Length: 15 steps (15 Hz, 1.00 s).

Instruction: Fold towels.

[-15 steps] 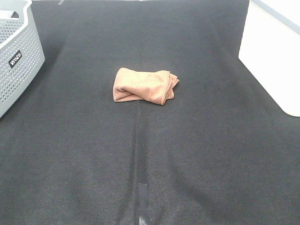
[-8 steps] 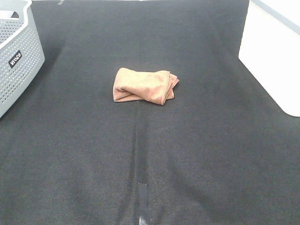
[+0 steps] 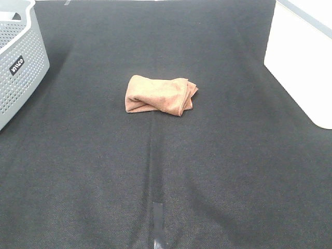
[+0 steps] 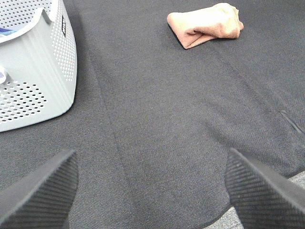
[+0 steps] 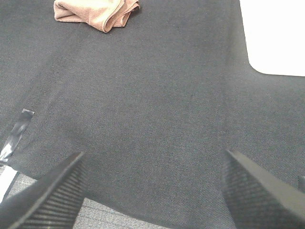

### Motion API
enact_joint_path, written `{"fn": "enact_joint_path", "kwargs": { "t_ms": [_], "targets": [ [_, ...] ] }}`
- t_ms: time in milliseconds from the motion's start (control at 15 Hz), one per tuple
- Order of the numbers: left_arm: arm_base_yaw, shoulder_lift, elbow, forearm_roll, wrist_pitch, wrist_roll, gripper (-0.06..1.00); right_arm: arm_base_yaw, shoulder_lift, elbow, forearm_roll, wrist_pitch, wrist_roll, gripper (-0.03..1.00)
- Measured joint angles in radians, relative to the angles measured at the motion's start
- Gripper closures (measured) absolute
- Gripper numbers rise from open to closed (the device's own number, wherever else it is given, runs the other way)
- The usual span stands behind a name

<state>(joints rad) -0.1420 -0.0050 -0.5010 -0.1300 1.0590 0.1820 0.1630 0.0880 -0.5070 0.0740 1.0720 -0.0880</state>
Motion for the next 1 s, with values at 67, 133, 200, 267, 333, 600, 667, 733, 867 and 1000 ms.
{"fn": "enact_joint_path", "kwargs": {
  "t_ms": [67, 133, 200, 267, 333, 600, 667, 733, 867, 1000],
  "targets": [
    [0.000, 0.000, 0.000, 0.000, 0.000, 0.000, 0.14, 0.000, 0.000, 0.000, 0.000, 0.000, 0.000, 0.23],
    [0.000, 0.000, 0.000, 0.000, 0.000, 0.001, 0.14, 0.000, 0.000, 0.000, 0.000, 0.000, 0.000, 0.23],
    [0.000, 0.000, 0.000, 0.000, 0.000, 0.001, 0.14, 0.000, 0.000, 0.000, 0.000, 0.000, 0.000, 0.23],
    [0.016, 0.000, 0.000, 0.000, 0.000, 0.001, 0.14, 0.000, 0.000, 0.000, 0.000, 0.000, 0.000, 0.23],
    [0.048, 0.000, 0.000, 0.000, 0.000, 0.001, 0.14, -0.002, 0.000, 0.000, 0.000, 0.000, 0.000, 0.23],
    [0.181, 0.000, 0.000, 0.000, 0.000, 0.001, 0.14, -0.131, 0.000, 0.000, 0.000, 0.000, 0.000, 0.23],
    [0.183, 0.000, 0.000, 0.000, 0.000, 0.001, 0.14, -0.155, -0.002, 0.000, 0.000, 0.000, 0.000, 0.23],
    [0.186, 0.000, 0.000, 0.000, 0.000, 0.001, 0.14, -0.163, -0.016, 0.000, 0.000, -0.001, 0.000, 0.23],
    [0.186, 0.000, 0.000, 0.000, 0.000, 0.001, 0.14, -0.163, -0.076, 0.001, 0.000, -0.004, 0.000, 0.23],
    [0.186, 0.000, 0.000, 0.000, 0.000, 0.001, 0.14, -0.163, -0.094, 0.003, 0.000, -0.005, 0.000, 0.23]
  ]
}}
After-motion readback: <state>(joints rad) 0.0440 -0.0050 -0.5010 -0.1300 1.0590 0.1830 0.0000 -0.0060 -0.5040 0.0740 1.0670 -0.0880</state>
